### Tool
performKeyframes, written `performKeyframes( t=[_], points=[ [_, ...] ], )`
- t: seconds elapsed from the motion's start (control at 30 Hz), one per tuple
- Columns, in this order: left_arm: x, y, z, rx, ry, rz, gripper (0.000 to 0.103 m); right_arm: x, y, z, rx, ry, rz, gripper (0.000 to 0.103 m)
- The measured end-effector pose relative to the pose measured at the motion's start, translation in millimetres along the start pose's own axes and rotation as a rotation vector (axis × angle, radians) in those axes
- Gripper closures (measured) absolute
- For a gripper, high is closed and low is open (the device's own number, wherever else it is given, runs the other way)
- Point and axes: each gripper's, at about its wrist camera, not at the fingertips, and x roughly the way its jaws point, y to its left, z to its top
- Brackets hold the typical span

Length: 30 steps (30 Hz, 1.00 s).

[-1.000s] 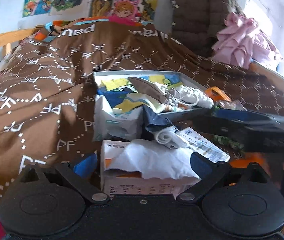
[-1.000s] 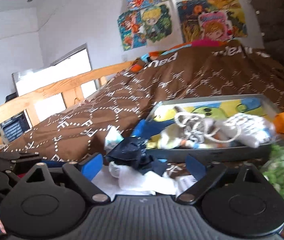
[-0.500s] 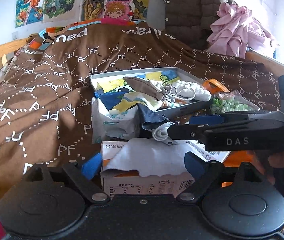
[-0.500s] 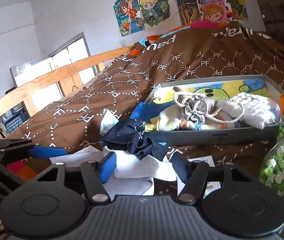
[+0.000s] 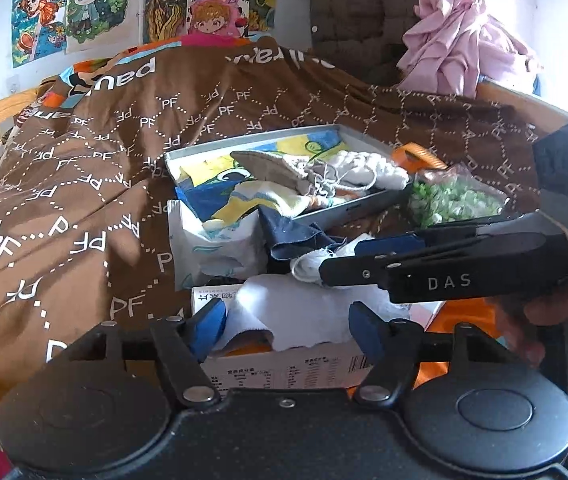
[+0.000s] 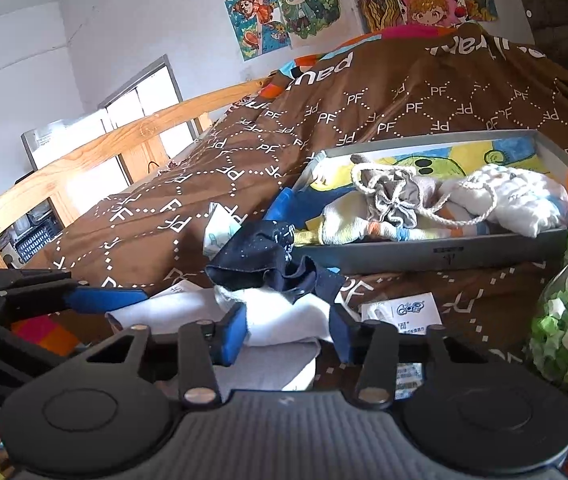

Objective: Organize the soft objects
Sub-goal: 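Grasp the white tissue with the left tool while the right tool grasps a white cloth, then carry the white tissue with the left tool to the tray while the right tool carries the white cloth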

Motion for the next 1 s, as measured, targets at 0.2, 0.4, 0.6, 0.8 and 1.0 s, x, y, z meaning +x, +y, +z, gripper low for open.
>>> performKeyframes(
  t=[0.2,0.4,0.6,0.8,1.0],
  points=[
    [1,-2,2,0.004,0.009,0.005,0.05,-1,-2,0,0.027,0.004,0.02,0.066],
    [3,-6,3,0.016,0.014,-0.007,0.067,-2,-5,-1,0.049,0.003,0.021,0.076],
    [5,-8,2,-0.016,0.003,0.003,0.079,-7,-6,0,0.062,-0.009,0.007,0.091],
    [5,-9,2,-0.092,0.001,0.003,0.089,-11,-5,0,0.048,-0.001,-0.001,0.097],
    [2,-15,1,-0.124,0.009,0.01,0.097,-25,-10,-1,0.101,0.016,0.029,0.099]
  ],
)
